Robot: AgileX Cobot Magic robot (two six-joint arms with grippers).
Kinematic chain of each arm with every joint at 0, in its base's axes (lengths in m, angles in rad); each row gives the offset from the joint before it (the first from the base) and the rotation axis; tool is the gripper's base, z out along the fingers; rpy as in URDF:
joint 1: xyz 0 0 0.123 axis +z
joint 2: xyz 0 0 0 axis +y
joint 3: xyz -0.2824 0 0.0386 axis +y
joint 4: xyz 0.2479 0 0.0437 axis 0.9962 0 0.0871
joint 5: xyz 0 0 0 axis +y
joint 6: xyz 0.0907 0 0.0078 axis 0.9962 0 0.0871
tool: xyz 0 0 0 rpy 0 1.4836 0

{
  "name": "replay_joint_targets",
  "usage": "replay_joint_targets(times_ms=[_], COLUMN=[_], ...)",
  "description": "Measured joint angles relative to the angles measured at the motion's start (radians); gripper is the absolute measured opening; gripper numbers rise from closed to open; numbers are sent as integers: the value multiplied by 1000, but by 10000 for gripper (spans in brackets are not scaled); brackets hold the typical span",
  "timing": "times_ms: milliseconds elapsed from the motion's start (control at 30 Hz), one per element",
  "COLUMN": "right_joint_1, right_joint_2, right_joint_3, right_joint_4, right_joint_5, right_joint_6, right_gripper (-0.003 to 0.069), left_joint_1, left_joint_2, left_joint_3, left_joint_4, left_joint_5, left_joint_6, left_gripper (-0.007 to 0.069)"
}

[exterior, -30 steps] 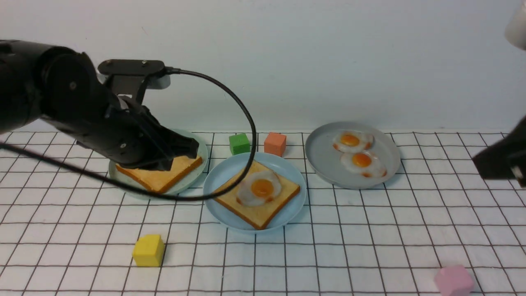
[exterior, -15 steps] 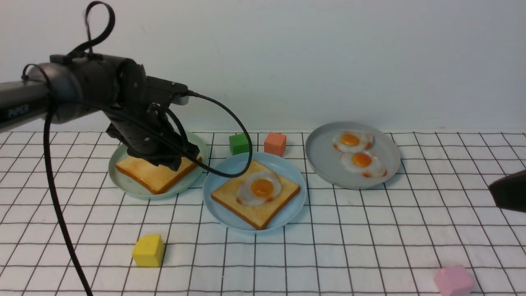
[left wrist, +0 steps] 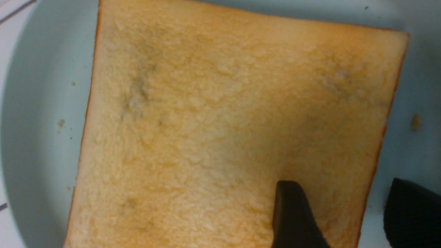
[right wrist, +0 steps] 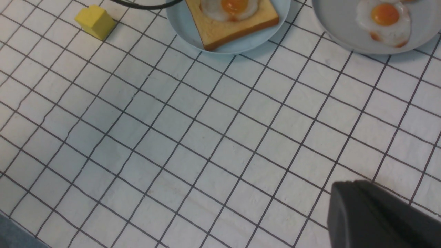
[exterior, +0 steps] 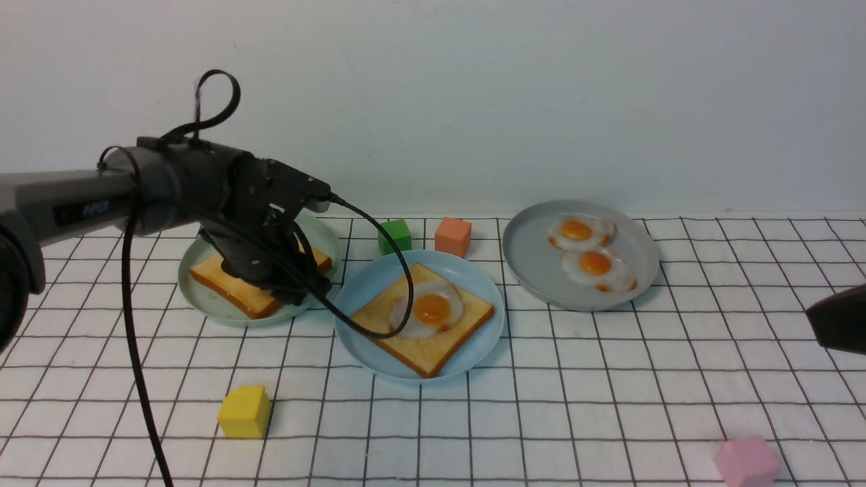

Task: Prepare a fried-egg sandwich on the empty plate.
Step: Use the left arm to grab a slice of bread, then use the left arm to place a slice of bread on the fried egg in the middle

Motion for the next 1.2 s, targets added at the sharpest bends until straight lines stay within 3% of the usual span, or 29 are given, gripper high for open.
replay_joint_targets(times_ms=[167, 233, 300, 367, 433, 700, 900, 1033, 1200], right_joint_1=[0, 0, 0, 0, 0, 0, 0, 0, 0], right_joint_2=[0, 0, 0, 0, -2, -51, -116, -144, -151], right_joint_3=[0, 0, 0, 0, 0, 0, 0, 0, 0], right_joint_4=[0, 1, 2, 3, 3, -22, -35, -39, -42], right_joint_5=[30, 52, 57, 63, 64, 65, 72, 79, 94], right_joint_6=[0, 1, 1, 1, 1, 1, 1, 1, 1], right_gripper=[31, 34, 35, 37, 40, 48, 49, 53, 53], left_joint_1=[-1, -1, -1, -1, -1, -90, -318, -396, -413], left_joint_2=[7, 9, 9, -3, -31, -212, -218, -170, -147], left_joint_3=[-6, -9, -9, -9, -5, 2, 1, 3, 3], left_joint_4=[24, 28, 29, 26, 23, -18, -75, 10, 91], left_joint_5=[8, 15, 17, 22, 47, 83, 122, 121, 101], left_joint_6=[-4, -4, -4, -4, -4, -12, -36, -120, -206], left_gripper=[300, 188, 142, 38, 7, 7, 7, 7, 7])
